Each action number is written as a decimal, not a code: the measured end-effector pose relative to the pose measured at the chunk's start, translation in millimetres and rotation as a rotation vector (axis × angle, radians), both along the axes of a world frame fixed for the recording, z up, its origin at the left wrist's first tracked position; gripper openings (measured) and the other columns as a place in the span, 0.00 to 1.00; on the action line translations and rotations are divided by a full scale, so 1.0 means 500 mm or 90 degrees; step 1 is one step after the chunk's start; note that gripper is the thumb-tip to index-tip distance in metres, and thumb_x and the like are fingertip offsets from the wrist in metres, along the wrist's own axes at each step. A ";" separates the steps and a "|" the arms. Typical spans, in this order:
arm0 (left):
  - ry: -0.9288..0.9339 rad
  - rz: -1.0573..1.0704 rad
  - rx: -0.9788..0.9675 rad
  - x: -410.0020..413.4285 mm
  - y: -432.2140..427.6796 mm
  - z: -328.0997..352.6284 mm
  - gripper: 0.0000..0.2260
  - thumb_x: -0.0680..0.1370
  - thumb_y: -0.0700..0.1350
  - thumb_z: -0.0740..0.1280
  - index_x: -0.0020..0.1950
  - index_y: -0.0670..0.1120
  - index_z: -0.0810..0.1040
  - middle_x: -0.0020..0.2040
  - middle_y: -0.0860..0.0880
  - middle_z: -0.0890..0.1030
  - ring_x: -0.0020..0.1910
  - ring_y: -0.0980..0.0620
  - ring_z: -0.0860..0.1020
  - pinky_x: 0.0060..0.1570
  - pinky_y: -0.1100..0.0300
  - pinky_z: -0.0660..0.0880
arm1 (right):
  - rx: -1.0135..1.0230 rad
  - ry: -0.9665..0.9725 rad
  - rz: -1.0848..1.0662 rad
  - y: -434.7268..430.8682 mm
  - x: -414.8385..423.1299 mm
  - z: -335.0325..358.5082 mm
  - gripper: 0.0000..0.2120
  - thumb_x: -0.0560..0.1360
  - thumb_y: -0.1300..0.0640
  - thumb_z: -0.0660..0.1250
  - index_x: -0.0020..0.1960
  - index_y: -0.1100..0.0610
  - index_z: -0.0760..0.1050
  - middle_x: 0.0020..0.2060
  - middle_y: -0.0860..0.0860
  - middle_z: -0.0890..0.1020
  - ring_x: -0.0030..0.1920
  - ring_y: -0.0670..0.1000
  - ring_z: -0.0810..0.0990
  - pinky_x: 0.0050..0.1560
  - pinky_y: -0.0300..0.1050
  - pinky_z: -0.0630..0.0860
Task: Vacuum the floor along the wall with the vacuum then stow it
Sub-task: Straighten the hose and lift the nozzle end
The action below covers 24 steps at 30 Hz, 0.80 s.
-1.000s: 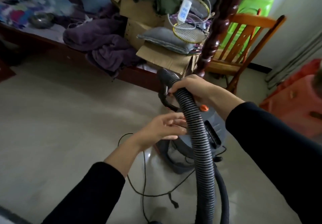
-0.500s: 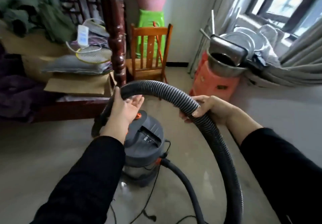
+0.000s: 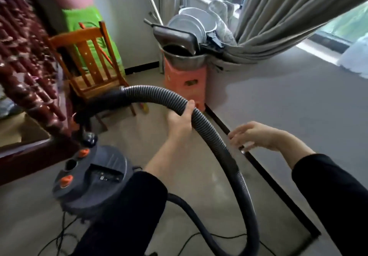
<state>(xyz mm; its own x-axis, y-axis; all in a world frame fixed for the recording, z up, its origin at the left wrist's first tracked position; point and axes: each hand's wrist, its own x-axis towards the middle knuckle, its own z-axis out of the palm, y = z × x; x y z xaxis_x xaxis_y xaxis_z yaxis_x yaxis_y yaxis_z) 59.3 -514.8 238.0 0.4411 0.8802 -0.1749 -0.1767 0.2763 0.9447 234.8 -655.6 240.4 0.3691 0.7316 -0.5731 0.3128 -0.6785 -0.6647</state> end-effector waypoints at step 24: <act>0.418 -0.574 0.161 0.129 -0.238 -0.358 0.18 0.74 0.50 0.72 0.59 0.50 0.69 0.54 0.51 0.79 0.54 0.50 0.77 0.54 0.57 0.72 | 0.212 -0.014 -0.147 0.182 0.091 -0.086 0.09 0.68 0.61 0.73 0.41 0.58 0.72 0.30 0.55 0.79 0.29 0.53 0.79 0.33 0.47 0.78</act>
<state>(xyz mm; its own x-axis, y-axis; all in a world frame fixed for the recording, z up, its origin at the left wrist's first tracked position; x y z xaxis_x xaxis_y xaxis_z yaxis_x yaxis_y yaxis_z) 123.8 -633.7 59.2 0.8187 0.3321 -0.4684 0.5380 -0.1587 0.8279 280.1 -564.5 197.3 0.5557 0.7720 -0.3085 0.1940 -0.4813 -0.8548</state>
